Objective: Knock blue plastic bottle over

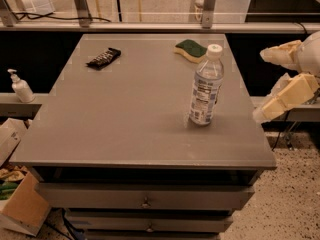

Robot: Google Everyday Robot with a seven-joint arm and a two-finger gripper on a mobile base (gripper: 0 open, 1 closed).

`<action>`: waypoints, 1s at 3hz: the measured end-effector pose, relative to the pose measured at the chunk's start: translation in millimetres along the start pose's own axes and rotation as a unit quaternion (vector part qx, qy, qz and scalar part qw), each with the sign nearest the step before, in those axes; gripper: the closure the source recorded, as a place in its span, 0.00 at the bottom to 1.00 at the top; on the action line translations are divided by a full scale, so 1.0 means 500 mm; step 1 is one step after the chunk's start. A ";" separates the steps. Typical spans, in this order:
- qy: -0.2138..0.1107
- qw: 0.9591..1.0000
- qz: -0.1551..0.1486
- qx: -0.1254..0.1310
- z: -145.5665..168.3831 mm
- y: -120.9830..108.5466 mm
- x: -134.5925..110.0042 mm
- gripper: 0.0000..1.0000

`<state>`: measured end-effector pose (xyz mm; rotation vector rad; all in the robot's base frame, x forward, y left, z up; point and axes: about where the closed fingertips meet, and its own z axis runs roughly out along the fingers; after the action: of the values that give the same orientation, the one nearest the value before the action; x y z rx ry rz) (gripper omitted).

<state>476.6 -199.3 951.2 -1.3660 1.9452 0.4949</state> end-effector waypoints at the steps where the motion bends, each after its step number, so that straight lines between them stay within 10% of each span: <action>1: -0.071 0.997 -0.003 -0.009 0.016 -0.007 -0.034 0.00; 3: -0.169 0.985 -0.030 -0.017 0.054 -0.008 -0.107 0.00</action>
Offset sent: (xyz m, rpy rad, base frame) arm 0.0241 0.0423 0.0229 0.3523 -0.1665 0.0883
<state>499.5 -147.9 971.9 -1.2635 1.6233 0.6853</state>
